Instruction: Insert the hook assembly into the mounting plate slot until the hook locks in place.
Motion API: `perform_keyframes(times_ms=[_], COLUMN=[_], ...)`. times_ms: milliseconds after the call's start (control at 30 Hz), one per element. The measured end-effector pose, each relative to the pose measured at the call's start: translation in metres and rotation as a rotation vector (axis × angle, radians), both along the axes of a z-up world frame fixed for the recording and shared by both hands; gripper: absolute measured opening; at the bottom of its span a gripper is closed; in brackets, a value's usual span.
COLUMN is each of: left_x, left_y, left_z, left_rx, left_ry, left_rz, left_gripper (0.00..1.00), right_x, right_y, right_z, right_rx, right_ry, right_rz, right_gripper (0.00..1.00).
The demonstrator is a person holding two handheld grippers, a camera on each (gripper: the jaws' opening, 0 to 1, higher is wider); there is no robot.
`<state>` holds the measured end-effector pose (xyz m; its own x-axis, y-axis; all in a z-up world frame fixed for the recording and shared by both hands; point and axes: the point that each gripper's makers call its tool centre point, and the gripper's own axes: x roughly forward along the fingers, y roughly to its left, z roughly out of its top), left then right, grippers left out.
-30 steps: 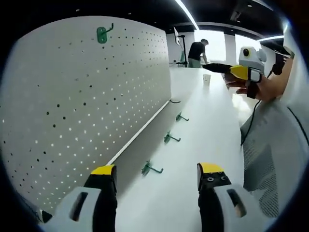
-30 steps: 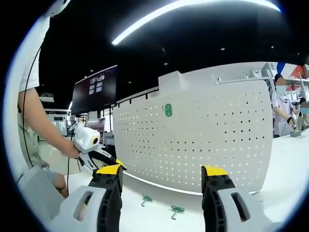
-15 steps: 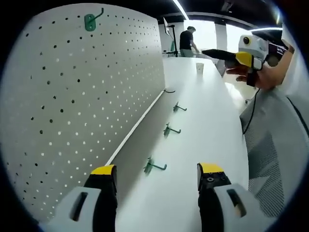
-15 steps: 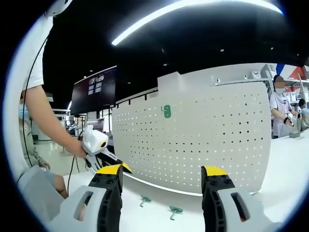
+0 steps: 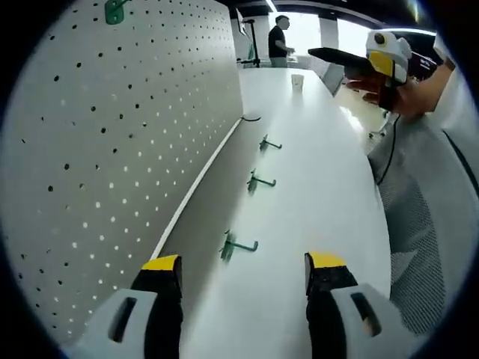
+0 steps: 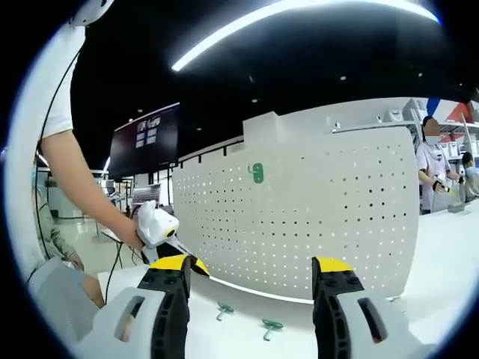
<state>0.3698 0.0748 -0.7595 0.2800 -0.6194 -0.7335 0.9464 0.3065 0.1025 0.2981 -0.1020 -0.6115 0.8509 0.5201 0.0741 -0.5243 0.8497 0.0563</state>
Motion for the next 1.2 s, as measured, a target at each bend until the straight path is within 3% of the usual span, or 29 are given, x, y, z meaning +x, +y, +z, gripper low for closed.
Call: perform_keyframes(times_ms=[633, 1200], left_x=[0.007, 0.014], left_y=[-0.013, -0.014], left_z=[-0.02, -0.045], left_rx=[0.081, 0.202], left_ry=[0.037, 0.082], left_rz=[-0.109, -0.238], left_gripper=[0.65, 0.63], right_x=[0.001, 0.002], right_y=[-0.003, -0.004], right_z=[-0.002, -0.003], right_rx=[0.012, 0.012], right_ry=[0.013, 0.021], right_rz=[-0.007, -0.012], right_gripper=[0.64, 0.64])
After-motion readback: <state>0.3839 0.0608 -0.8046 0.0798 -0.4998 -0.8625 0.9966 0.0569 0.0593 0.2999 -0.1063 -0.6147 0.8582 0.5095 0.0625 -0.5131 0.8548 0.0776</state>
